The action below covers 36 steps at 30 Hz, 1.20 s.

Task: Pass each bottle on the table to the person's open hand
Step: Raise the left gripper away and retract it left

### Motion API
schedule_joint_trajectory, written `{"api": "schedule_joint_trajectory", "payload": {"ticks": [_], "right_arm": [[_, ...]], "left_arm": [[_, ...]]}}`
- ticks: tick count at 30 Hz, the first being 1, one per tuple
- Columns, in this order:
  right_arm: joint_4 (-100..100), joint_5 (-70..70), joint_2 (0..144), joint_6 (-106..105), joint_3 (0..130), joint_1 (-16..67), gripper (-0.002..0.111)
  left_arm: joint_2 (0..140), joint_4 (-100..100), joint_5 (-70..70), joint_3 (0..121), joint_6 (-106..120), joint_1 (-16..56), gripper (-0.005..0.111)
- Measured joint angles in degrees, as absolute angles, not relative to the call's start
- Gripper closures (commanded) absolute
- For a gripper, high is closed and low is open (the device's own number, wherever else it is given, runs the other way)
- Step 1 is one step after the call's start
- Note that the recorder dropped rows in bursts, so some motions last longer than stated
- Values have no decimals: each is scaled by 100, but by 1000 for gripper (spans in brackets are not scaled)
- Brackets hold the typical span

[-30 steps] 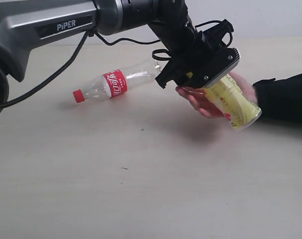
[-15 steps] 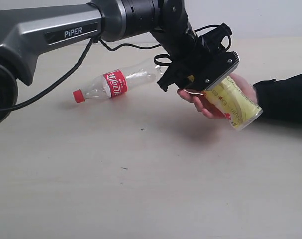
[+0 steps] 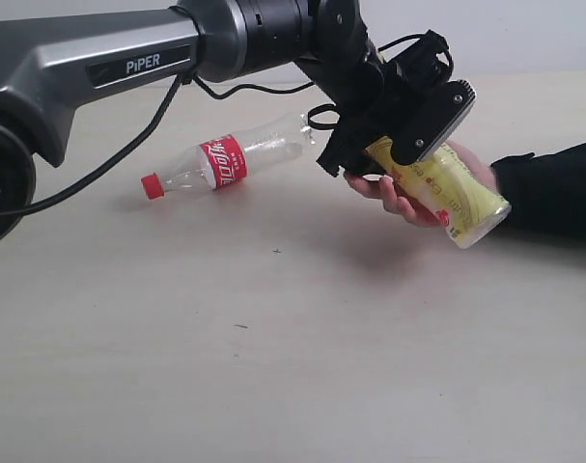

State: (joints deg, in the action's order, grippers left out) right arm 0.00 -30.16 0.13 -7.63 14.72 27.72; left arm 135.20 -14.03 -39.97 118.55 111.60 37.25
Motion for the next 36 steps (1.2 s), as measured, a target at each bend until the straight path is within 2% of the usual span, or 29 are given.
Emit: {"api": "schedule_joint_trajectory", "payload": {"ticks": [18, 26, 28, 30, 31, 32, 33, 36], "right_arm": [[0, -3016, 13, -763, 1472, 2772, 106], [0, -3016, 13, -763, 1472, 2772, 106], [0, -3016, 13, -763, 1472, 2772, 106], [0, -3016, 13, -763, 1472, 2772, 106], [0, -3016, 13, -763, 1472, 2772, 106], [0, -3016, 13, -763, 1472, 2772, 106], [0, -3016, 13, -763, 1472, 2772, 106], [0, -3016, 13, -763, 1472, 2772, 106]], "left_arm": [[13015, -1353, -4697, 11855, 10980, 3725, 19], [12466, -1072, -5023, 11855, 9416, 3725, 20], [12260, -1059, -5215, 11855, 8665, 3725, 27], [12053, -1050, -5454, 11855, 8058, 3725, 45], [11936, -1050, -5608, 11855, 7764, 3725, 69], [11739, -1050, -5922, 11855, 7201, 3723, 83], [11637, -1061, -6114, 11855, 6908, 3709, 107], [11239, -997, -6808, 11855, 5433, 3679, 104]]}}
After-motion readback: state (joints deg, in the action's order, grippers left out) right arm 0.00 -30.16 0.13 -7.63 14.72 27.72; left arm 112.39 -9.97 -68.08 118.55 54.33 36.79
